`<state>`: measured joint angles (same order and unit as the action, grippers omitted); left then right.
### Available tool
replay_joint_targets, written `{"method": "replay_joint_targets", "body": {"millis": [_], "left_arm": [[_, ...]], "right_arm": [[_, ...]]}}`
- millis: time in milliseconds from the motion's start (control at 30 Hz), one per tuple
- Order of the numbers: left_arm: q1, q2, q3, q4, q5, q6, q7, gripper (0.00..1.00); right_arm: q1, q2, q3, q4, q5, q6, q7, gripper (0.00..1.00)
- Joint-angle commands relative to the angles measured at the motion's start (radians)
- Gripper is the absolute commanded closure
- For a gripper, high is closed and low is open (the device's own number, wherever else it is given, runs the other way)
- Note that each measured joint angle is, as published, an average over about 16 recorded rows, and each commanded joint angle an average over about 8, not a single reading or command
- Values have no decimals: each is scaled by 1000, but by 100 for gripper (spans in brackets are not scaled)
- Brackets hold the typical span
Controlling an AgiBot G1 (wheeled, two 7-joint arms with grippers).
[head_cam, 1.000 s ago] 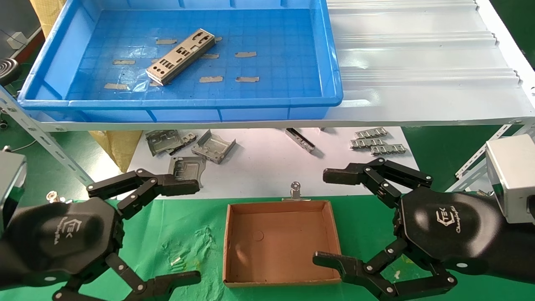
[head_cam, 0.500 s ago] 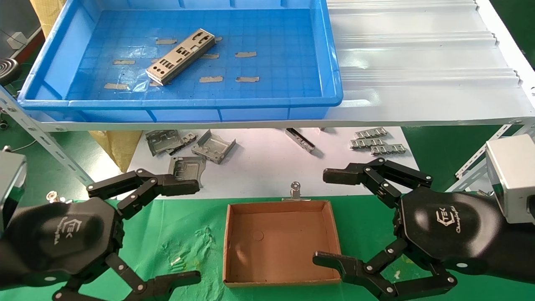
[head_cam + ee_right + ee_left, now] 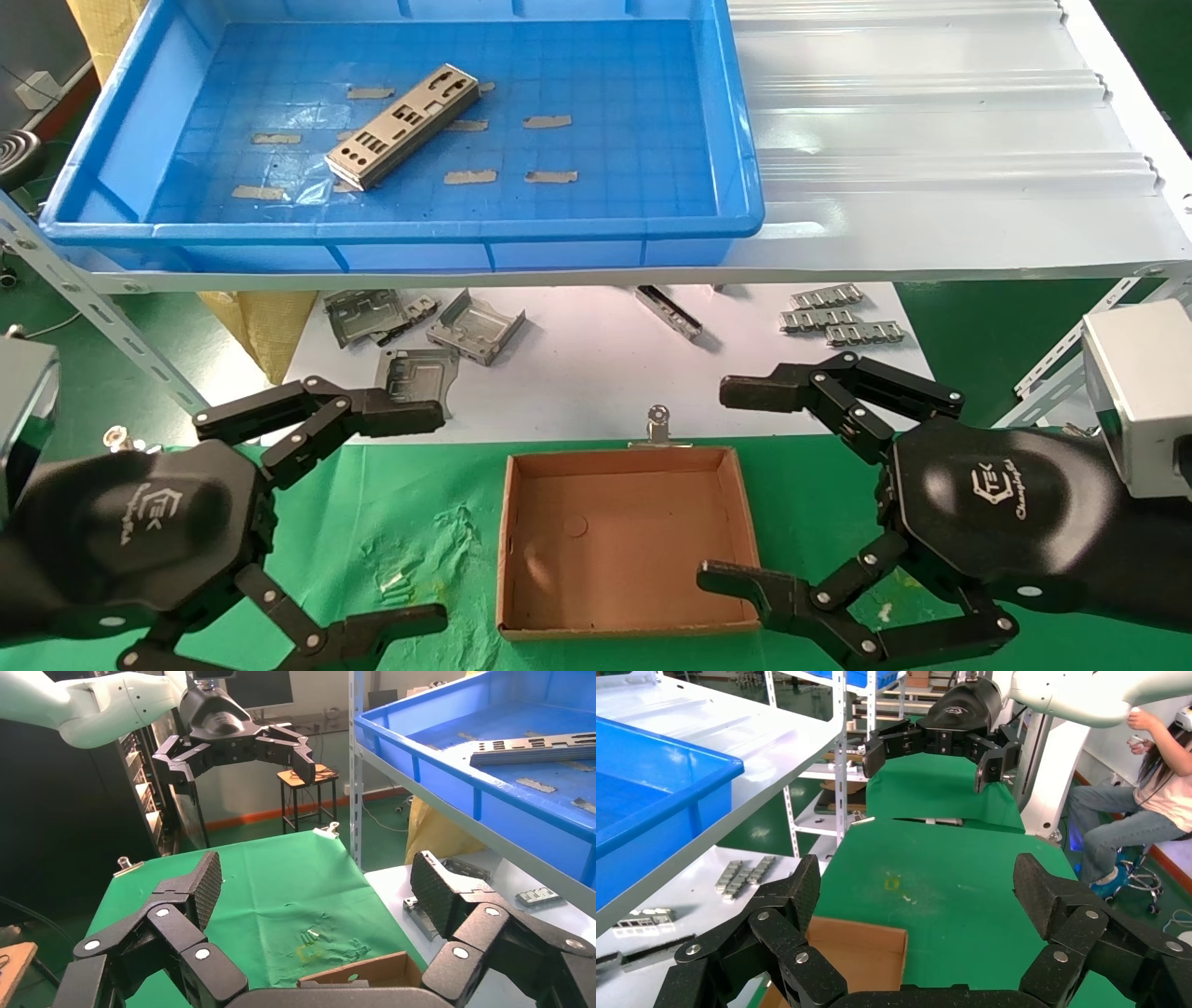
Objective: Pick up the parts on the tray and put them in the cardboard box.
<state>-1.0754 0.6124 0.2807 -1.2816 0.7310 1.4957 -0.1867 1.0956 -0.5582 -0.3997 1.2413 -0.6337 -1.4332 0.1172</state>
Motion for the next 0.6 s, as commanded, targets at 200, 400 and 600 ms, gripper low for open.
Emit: {"method": "replay_joint_targets", "body": {"millis": [200,400,600], "left_arm": [[0,0,0,0,0,0,0,0],[0,0,0,0,0,0,0,0],[0,0,0,0,0,0,0,0]], "right_arm": [[0,0,0,0,0,0,0,100],[0,0,0,0,0,0,0,100],[0,0,0,0,0,0,0,100]]}}
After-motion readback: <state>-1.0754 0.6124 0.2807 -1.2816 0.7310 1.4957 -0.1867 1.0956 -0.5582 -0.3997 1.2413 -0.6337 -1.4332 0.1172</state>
